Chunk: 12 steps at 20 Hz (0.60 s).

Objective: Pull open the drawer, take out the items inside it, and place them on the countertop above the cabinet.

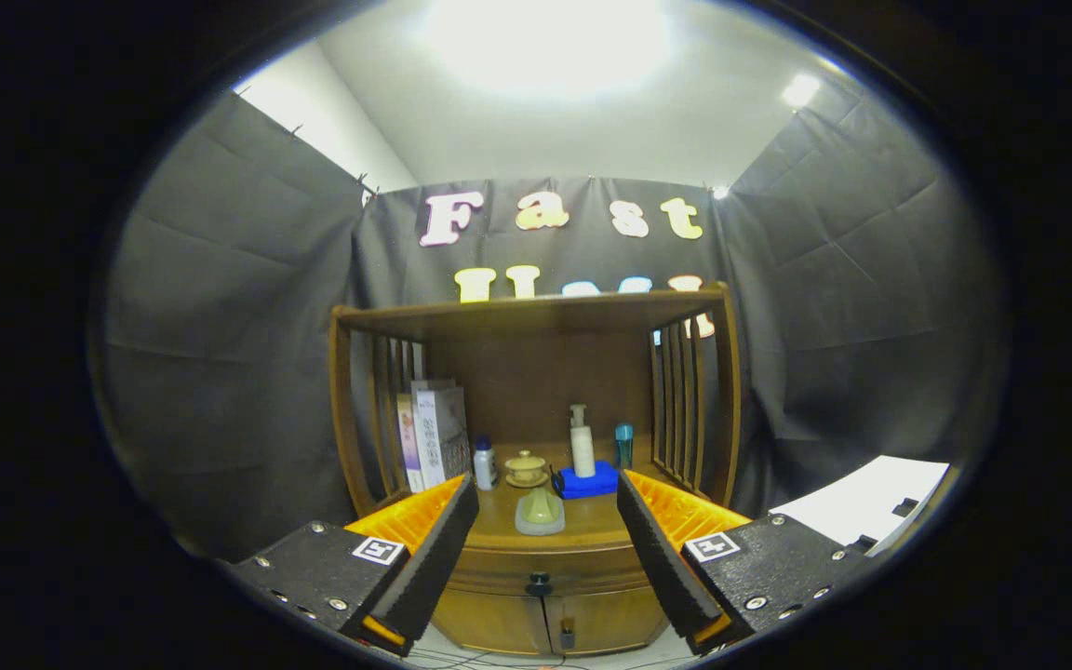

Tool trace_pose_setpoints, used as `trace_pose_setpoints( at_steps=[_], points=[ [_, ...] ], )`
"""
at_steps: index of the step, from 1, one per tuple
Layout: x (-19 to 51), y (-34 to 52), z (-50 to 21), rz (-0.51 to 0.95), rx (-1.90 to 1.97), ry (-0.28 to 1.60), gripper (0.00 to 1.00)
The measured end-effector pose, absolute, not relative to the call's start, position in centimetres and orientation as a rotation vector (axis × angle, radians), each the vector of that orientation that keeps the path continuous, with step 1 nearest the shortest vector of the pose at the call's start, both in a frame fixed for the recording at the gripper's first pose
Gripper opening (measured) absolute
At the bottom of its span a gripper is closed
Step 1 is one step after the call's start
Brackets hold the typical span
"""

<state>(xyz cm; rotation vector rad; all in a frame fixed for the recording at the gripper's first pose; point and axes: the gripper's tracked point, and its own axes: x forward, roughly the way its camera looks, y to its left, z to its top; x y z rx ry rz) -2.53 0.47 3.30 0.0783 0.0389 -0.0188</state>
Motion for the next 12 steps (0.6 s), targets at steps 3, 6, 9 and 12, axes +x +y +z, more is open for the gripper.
trace_pose_setpoints(
  at_steps=[3, 6, 9, 12],
  points=[
    [-3.5, 0.2, 3.4, -0.068, 0.020, 0.046, 0.94],
    [-3.6, 0.6, 2.9, -0.076, -0.078, 0.067, 0.94],
    [-3.1, 1.7, 1.5, -0.035, -0.037, 0.090, 0.94],
    [-2.9, 1.5, 0.8, -0.012, -0.048, 0.117, 0.94]
  ],
)
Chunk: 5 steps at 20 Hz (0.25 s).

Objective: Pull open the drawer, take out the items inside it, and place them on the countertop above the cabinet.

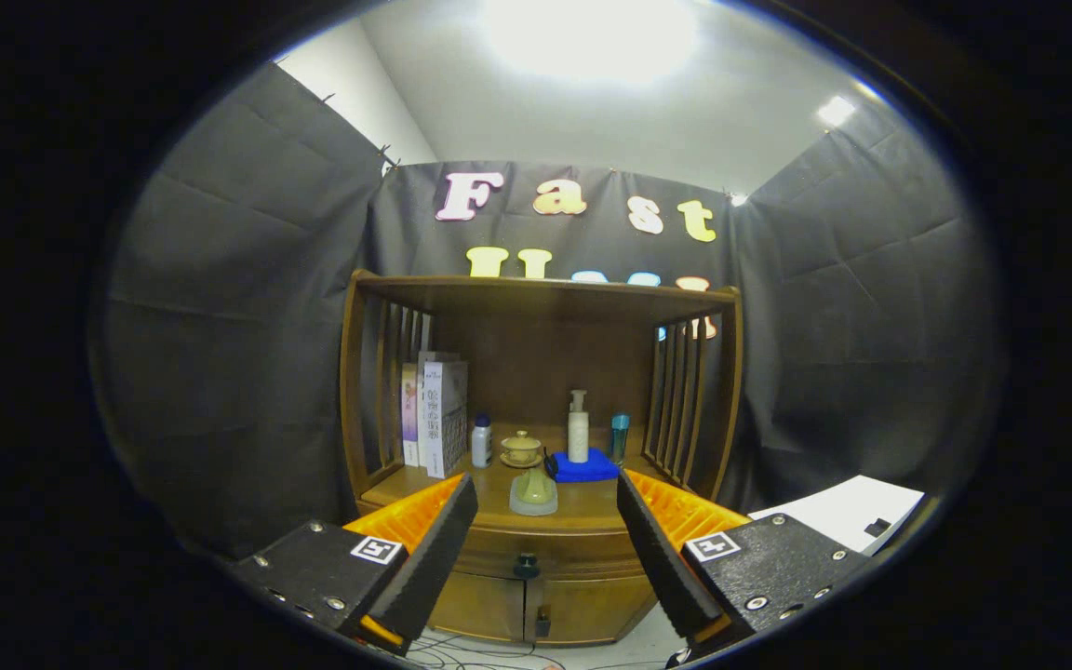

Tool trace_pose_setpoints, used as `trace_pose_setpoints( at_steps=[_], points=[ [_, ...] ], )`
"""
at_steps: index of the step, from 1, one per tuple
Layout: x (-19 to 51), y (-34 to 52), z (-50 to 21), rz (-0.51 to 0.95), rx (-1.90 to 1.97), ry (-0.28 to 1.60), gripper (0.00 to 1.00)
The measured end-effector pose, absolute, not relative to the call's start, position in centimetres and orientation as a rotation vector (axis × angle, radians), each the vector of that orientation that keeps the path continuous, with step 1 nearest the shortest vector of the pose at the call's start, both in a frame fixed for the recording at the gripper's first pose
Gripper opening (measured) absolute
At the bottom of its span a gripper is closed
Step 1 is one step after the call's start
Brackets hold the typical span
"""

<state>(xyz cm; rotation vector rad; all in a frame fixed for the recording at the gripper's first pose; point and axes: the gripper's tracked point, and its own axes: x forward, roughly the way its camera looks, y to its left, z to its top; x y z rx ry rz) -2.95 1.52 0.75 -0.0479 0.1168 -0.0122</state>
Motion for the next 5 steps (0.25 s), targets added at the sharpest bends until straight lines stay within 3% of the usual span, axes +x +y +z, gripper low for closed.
trace_pose_setpoints(
  at_steps=[5],
  points=[
    [-2.5, 2.2, -1.1, 0.022, -0.068, 0.147, 0.94]
  ],
)
